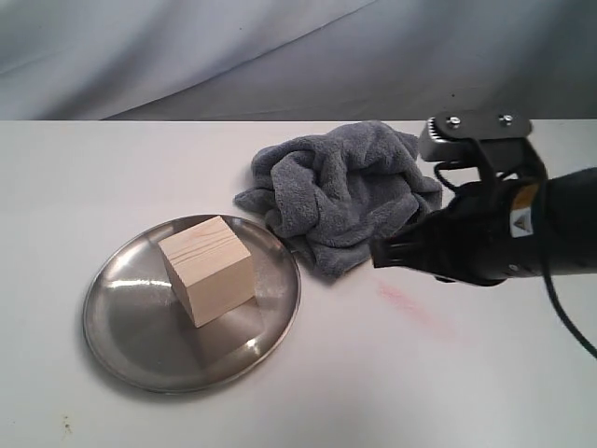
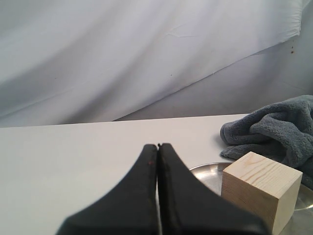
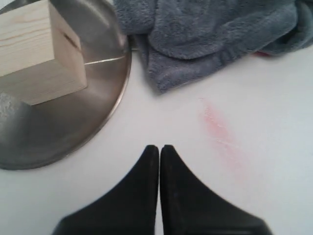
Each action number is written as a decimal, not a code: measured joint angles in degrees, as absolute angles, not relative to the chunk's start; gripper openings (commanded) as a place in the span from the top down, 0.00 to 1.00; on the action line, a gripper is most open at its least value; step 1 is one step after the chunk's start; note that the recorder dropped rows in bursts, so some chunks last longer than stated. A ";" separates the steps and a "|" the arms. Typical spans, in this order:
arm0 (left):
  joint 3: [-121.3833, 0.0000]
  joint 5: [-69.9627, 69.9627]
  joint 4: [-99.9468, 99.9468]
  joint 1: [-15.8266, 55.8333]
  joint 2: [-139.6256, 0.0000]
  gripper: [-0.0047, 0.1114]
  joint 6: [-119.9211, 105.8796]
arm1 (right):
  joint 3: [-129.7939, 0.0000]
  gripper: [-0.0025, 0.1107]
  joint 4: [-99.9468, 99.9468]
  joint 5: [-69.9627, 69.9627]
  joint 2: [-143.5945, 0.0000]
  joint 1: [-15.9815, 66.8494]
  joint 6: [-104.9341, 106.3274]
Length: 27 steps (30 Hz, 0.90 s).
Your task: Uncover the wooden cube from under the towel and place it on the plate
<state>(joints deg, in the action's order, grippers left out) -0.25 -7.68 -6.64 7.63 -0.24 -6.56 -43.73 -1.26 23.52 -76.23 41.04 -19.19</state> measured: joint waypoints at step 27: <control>-0.25 -7.68 -6.64 7.63 -0.24 0.96 -6.56 | -4.27 0.97 1.63 -2.36 -31.73 17.26 -7.84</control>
<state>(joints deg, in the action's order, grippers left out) -0.25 -7.68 -6.64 7.63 -0.24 -6.56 -4.27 1.63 -2.36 -31.73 17.26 -7.84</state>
